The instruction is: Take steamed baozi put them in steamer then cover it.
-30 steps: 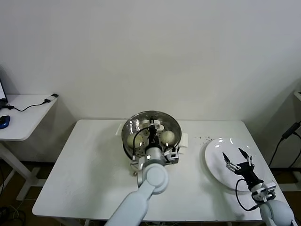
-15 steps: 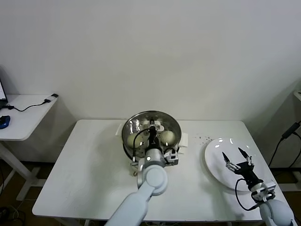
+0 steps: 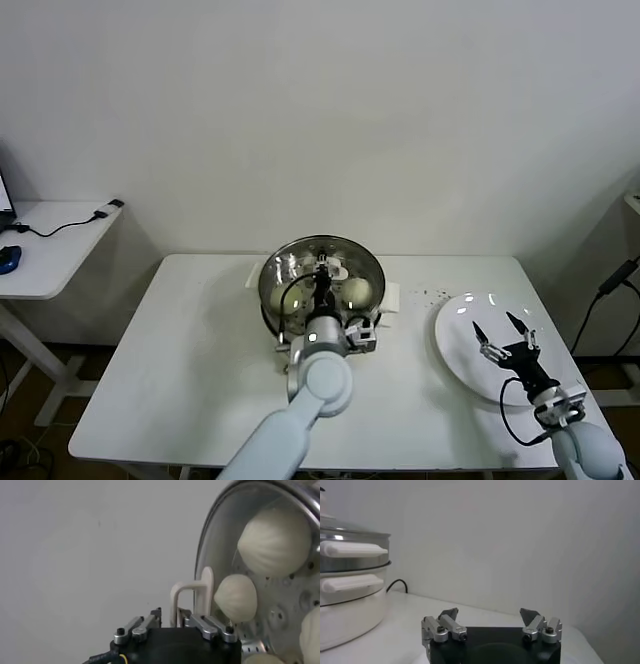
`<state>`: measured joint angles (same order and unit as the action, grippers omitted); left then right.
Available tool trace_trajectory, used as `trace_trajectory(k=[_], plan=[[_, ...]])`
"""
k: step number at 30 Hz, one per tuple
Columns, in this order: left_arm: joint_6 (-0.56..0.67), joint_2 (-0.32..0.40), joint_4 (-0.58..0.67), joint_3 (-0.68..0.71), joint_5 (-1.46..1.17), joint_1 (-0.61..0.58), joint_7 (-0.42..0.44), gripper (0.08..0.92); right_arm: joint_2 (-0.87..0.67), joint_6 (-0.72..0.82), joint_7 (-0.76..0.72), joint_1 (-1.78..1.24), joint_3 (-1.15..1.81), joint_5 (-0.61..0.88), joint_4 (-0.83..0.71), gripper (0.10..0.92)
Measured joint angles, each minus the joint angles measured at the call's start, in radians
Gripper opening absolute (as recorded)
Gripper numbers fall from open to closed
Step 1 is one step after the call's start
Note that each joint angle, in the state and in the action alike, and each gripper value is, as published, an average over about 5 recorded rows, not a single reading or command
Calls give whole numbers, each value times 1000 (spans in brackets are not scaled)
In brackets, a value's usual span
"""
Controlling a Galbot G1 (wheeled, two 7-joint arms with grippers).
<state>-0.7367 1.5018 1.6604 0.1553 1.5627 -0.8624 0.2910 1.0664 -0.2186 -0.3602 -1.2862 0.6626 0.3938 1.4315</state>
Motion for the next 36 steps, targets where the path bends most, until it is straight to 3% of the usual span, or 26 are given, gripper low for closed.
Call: trace_trajectory(k=[17,25,36], plan=[[0,-83,164,11,-57,-58,10,795,-4,14,0,5,4,-1,1,823],[0,-150,277,-11,-162,-133,-68,823,-8,38,12,-5,10,-13,21,823],[3,-244,392,-189,-531,-299,-296,823,15,81,42,-22,29,-26,83,823]])
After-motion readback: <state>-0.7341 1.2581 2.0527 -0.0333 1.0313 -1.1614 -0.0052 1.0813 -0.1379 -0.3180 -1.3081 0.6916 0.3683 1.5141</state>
